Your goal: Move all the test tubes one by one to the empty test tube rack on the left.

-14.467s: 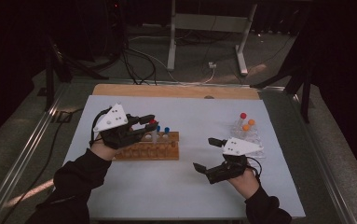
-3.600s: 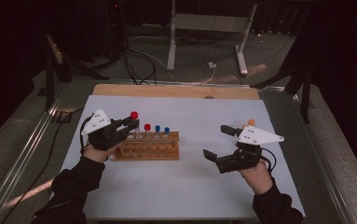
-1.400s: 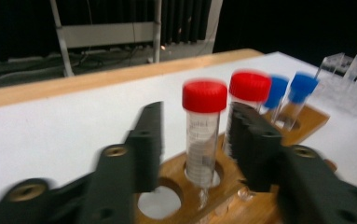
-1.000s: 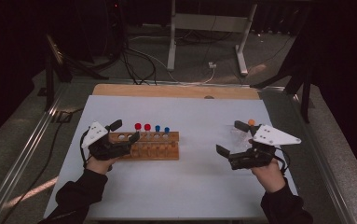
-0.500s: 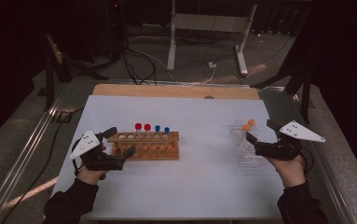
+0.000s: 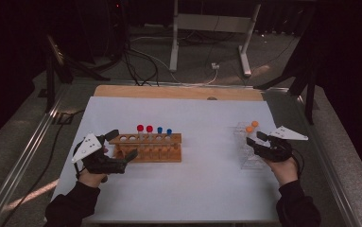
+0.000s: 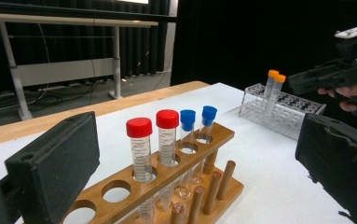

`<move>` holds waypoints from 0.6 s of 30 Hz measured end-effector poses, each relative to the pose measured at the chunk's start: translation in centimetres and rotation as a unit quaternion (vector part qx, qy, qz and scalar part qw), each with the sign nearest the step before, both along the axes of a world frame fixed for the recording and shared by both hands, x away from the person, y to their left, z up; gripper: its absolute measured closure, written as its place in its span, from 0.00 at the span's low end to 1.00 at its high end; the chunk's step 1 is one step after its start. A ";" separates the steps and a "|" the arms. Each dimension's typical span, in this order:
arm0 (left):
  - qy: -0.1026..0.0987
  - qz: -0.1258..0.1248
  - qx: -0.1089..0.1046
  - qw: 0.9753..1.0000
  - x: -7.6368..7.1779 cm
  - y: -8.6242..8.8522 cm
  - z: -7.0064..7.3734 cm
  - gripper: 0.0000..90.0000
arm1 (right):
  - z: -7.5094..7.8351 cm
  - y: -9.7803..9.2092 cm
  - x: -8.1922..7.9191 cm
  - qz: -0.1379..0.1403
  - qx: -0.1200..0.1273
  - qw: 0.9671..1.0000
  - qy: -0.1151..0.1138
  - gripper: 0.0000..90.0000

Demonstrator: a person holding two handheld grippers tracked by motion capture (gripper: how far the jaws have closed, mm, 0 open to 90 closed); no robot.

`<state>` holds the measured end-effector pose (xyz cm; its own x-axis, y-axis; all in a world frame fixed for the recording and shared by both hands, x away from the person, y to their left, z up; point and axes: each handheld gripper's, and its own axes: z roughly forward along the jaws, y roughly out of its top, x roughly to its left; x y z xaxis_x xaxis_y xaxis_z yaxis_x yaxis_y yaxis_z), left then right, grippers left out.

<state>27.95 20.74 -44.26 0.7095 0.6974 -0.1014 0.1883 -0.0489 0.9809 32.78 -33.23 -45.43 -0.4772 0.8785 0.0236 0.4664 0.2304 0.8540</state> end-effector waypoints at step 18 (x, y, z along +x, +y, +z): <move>-0.002 0.002 -0.006 1.000 0.1 0.2 0.0 0.01 | -1.0 1.2 2.2 -0.012 -0.024 0.999 0.042 0.76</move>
<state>28.03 20.90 -44.21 0.7074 0.6986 -0.1074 0.1855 -0.0369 0.9820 34.99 -32.00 -46.47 -0.4548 0.8904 0.0203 0.5417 0.2584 0.7998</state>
